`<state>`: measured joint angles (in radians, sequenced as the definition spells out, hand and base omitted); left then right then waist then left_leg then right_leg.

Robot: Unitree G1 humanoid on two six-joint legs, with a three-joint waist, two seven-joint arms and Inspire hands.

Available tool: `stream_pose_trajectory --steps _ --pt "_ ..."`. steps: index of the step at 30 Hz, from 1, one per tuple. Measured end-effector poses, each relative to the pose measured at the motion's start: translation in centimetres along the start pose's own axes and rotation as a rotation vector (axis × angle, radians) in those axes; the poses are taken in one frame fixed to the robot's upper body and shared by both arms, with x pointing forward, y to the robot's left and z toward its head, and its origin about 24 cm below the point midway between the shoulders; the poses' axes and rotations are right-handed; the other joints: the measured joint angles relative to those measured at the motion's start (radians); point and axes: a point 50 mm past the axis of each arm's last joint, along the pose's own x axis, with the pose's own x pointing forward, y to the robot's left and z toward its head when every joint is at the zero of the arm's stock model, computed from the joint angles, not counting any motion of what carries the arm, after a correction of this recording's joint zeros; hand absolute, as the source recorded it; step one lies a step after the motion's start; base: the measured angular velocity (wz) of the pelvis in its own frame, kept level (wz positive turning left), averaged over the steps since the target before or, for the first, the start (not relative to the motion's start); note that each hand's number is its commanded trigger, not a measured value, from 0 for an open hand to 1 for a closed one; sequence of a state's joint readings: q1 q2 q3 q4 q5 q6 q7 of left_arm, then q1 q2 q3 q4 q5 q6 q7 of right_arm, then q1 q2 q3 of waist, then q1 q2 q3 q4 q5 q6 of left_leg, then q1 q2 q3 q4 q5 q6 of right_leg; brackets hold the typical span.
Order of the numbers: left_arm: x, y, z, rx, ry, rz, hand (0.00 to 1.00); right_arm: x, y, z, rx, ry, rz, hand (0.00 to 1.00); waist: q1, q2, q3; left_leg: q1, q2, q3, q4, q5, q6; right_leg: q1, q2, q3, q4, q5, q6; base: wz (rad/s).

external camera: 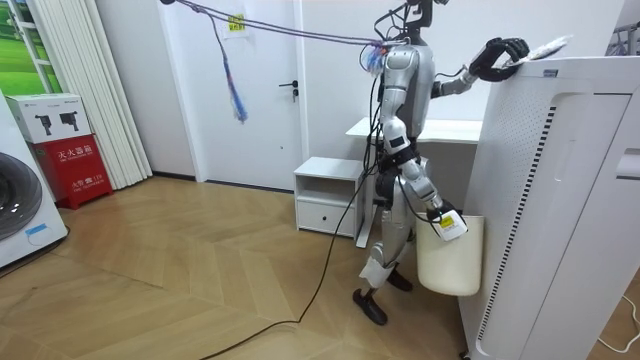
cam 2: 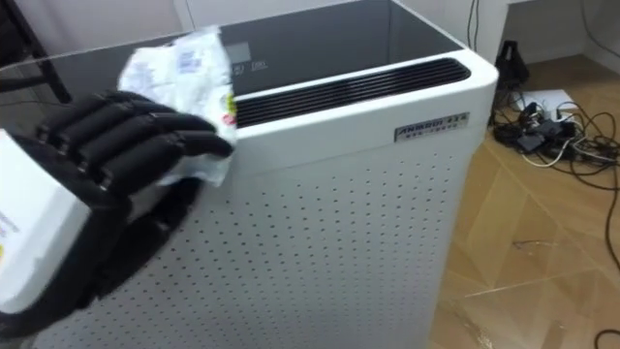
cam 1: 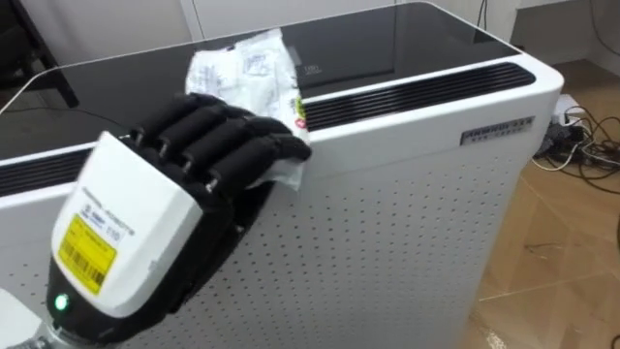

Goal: Pick garbage

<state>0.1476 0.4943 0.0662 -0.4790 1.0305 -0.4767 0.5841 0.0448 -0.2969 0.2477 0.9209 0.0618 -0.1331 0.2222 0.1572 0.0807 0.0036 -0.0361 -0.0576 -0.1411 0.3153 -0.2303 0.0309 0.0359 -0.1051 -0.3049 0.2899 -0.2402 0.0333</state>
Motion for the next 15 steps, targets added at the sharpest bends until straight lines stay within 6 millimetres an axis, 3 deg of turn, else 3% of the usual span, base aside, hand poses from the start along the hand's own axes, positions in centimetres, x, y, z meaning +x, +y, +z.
stream_pose_trajectory --steps 15 --pt "0.09 0.18 -0.20 -0.001 0.029 0.015 1.00 -0.15 -0.38 -0.11 -0.008 0.004 -0.009 1.00 0.001 -0.010 0.0005 0.013 0.001 0.000 -0.016 0.011 -0.005 0.005 0.000 -0.001 -0.006 -0.006 -0.006 0.00"
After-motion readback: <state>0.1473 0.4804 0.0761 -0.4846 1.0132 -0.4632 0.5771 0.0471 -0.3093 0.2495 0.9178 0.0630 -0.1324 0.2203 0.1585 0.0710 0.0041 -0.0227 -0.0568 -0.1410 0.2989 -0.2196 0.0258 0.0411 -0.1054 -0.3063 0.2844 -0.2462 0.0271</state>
